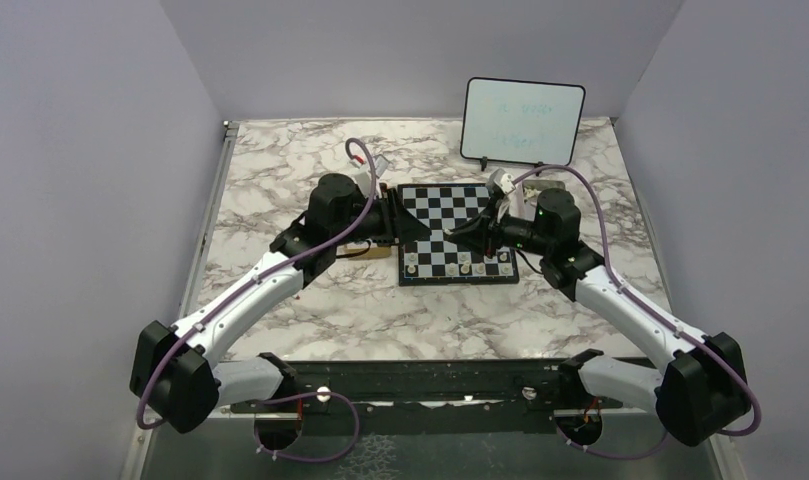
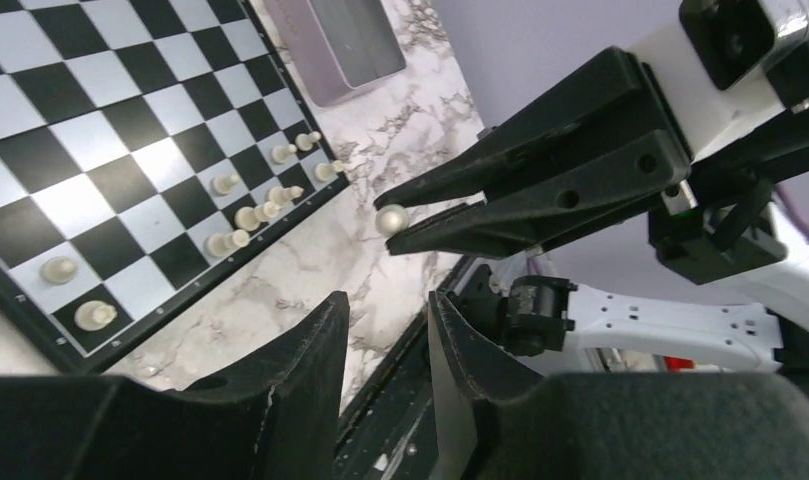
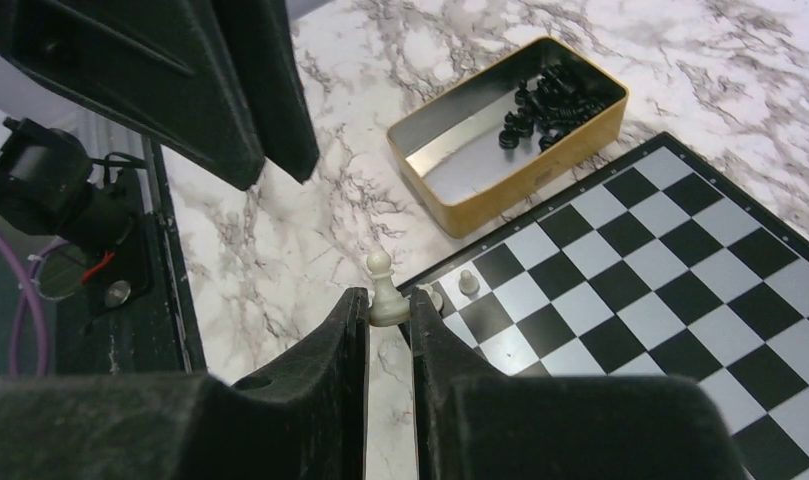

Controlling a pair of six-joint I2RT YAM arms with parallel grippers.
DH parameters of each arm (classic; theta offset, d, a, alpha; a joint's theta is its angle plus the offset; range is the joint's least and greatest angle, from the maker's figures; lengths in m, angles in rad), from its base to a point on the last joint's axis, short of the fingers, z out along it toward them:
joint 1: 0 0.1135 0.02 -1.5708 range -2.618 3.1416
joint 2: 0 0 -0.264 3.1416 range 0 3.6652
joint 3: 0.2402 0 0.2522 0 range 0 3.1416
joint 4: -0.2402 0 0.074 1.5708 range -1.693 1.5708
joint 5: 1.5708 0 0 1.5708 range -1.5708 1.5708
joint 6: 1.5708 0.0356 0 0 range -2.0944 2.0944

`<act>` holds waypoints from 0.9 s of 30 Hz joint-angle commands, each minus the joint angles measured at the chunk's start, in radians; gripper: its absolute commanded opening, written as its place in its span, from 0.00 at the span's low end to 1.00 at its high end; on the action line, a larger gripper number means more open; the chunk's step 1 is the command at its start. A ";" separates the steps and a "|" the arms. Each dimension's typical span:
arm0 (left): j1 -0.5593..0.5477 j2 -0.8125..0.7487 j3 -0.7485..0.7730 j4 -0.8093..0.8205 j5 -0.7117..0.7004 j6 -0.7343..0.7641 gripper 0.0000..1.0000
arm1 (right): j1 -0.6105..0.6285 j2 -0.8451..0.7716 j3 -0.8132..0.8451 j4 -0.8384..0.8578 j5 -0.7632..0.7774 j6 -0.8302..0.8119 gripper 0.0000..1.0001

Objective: Set up the chess pieces on the board
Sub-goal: Place the chess piece on the chessboard.

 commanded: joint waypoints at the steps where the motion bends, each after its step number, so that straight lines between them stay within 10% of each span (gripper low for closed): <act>1: -0.003 0.052 0.050 0.098 0.119 -0.108 0.36 | 0.012 -0.029 -0.023 0.109 -0.079 0.017 0.09; 27: -0.005 0.167 0.045 0.185 0.172 -0.180 0.30 | 0.049 -0.032 -0.048 0.136 -0.090 0.001 0.09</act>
